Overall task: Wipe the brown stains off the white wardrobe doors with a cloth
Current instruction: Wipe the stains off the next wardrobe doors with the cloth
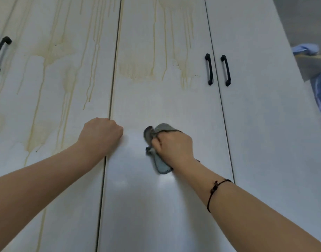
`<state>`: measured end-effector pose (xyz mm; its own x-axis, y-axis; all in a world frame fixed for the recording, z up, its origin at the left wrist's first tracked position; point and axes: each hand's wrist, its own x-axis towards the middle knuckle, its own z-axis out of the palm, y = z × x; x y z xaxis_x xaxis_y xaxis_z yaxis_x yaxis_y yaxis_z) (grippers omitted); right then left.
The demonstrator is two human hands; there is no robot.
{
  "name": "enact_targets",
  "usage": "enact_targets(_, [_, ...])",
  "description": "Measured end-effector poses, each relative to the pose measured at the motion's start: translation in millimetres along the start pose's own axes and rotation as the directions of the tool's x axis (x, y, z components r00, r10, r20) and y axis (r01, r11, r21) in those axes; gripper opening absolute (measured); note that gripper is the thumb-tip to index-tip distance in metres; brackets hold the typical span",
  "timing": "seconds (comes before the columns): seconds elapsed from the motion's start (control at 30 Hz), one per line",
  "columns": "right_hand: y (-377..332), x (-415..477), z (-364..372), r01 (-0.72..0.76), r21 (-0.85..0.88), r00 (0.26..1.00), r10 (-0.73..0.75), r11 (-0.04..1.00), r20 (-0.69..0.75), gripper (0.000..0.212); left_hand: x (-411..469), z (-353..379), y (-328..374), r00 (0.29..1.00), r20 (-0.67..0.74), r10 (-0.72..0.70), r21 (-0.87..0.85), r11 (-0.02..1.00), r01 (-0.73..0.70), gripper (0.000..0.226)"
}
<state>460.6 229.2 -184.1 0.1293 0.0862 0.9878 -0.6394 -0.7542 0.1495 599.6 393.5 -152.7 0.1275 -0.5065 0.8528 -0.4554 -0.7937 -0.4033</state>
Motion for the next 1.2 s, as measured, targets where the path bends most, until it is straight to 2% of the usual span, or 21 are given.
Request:
enact_targets(0.07, [53,12,-11,-0.236,-0.057,0.971,0.233,0.970,-0.047,0.029,-1,-4,2,1.000,0.004,0.016,-0.031,0.999,-0.016,0.024])
enact_targets(0.13, [101,17,-24,-0.410,-0.066,0.910,0.403,0.910,-0.095,0.030,-6,-2,7,1.000,-0.001,0.021,-0.029,0.999,-0.021,0.020])
enact_targets(0.23, [134,0,-33,-0.536,-0.032,0.835,0.524,0.844,-0.170,0.034,-13,9,7,0.999,0.044,-0.011,0.044,0.999,0.009,0.038])
enact_targets(0.33, [121,-24,-26,-0.585,-0.032,0.803,0.572,0.811,-0.167,0.036,-11,1,-3,0.999,0.027,0.042,0.028,0.999,-0.043,0.030])
enact_targets(0.4, [104,-27,-20,-0.540,-0.046,0.838,0.532,0.840,-0.122,0.035,-3,-7,-10,0.998,-0.033,0.054,0.005,0.999,-0.054,0.029])
enact_targets(0.47, [93,-12,-16,-0.496,-0.056,0.866,0.489,0.866,-0.108,0.035,9,-12,-16,0.991,-0.136,0.023,0.007,1.000,-0.022,0.042])
enact_targets(0.6, [85,42,-14,-0.486,-0.037,0.868,0.478,0.873,-0.135,0.037,40,-6,-28,0.965,-0.258,-0.056,-0.002,0.998,0.058,0.052])
enact_targets(0.7, [79,93,-8,-0.461,0.007,0.875,0.456,0.887,-0.165,0.038,71,-1,-44,0.950,-0.235,-0.206,-0.084,0.978,0.191,0.067])
enact_targets(0.8, [74,136,-2,-0.354,-0.016,0.925,0.347,0.935,-0.155,0.039,107,-3,-63,0.933,-0.209,-0.293,-0.194,0.948,0.254,0.059])
enact_targets(0.9, [73,153,-4,-0.288,-0.059,0.953,0.280,0.956,-0.113,0.044,130,-6,-79,0.930,-0.237,-0.280,-0.254,0.942,0.219,0.045])
enact_targets(1.0, [76,144,-15,-0.184,-0.024,0.981,0.182,0.983,-0.073,0.051,135,-10,-83,0.937,-0.215,-0.275,-0.288,0.935,0.208,0.052])
enact_targets(1.07, [66,128,-20,-0.030,-0.021,0.999,0.031,0.999,0.041,0.038,134,-12,-87,0.943,-0.201,-0.265,-0.385,0.907,0.173,0.060])
enact_targets(1.1, [58,120,-14,0.057,-0.049,0.976,-0.045,0.997,0.214,0.032,137,-15,-91,0.943,-0.206,-0.260,-0.434,0.888,0.150,0.065])
enact_targets(1.13, [46,122,-7,0.105,-0.027,0.847,-0.075,0.994,0.527,0.044,148,-21,-101,0.946,-0.209,-0.248,-0.475,0.871,0.124,0.071])
enact_targets(1.17, [34,119,0,0.093,0.087,0.586,-0.125,0.992,0.801,0.054,160,-28,-110,0.941,-0.237,-0.242,-0.493,0.865,0.098,0.075])
enact_targets(1.2, [30,123,11,0.276,0.175,0.401,-0.279,0.945,0.873,0.055,176,-38,-119,0.941,-0.247,-0.230,-0.502,0.861,0.079,0.076])
